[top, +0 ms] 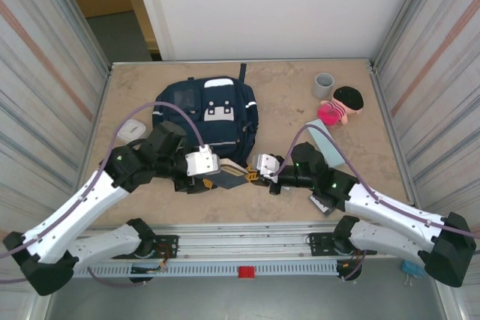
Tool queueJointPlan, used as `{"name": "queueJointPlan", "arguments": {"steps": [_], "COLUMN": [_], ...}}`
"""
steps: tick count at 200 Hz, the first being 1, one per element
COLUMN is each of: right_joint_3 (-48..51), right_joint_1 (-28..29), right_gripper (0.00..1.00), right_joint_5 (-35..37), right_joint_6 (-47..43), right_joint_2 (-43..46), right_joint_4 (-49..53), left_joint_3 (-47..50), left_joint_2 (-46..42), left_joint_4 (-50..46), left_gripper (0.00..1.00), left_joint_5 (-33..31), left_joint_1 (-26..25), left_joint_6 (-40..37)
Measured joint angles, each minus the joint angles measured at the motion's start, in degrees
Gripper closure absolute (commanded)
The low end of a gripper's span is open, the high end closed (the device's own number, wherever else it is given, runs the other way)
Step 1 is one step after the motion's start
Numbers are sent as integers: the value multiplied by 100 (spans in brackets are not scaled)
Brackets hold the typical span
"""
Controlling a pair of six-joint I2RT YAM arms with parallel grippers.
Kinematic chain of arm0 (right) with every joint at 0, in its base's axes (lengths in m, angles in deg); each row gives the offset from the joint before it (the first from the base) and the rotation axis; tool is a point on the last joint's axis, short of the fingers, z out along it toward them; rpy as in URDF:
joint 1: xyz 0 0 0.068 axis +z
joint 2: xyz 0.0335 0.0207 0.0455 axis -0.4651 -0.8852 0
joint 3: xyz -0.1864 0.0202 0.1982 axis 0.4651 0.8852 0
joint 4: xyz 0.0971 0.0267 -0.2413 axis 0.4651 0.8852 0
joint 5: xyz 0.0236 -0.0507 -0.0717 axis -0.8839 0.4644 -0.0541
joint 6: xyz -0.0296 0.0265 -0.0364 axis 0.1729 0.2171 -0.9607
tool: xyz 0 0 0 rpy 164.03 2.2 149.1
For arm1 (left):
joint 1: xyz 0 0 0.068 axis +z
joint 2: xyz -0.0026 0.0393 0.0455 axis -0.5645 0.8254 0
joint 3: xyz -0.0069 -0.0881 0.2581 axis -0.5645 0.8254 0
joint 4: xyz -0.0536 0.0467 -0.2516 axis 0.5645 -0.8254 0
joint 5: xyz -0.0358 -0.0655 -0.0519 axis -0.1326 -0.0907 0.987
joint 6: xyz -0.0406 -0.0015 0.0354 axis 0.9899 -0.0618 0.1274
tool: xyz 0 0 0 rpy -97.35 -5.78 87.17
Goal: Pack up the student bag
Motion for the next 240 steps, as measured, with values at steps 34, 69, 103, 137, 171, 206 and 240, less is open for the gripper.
{"name": "queueJointPlan", "arguments": {"steps": [34, 69, 103, 137, 171, 206, 240], "right_joint_3": [-9, 232, 470, 413, 234, -85, -199], "right_joint_1": [-13, -903, -2538, -2863, -2868, -2868, -2848], "right_gripper": [65, 16, 8, 6, 7, 12, 30], "right_joint_5": [24, -138, -951, -1628, -2216, -2699, -3163], "right_joint_6": [35, 1097, 3235, 4929, 6035, 7003, 8006], "right_joint_2": [33, 737, 951, 452, -92, -678, -1320], "right_joint_4": [48, -595, -1585, -2059, -2468, -3086, -4094], "left_joint_3": [48, 420, 1340, 1438, 1156, 1088, 1086], "left_joint_2": [162, -181, -774, -656, -179, 142, 236], "left_joint_4": [245, 791, 2503, 3700, 4380, 4994, 5305], "left_gripper": [99, 100, 100, 100, 100, 100, 100], "left_joint_5": [363, 1246, 2450, 3038, 3460, 3886, 4083], "left_joint_1": [46, 844, 1812, 2146, 2253, 2253, 2253], "left_joint_6": [164, 675, 2330, 4089, 5683, 6843, 7394]}}
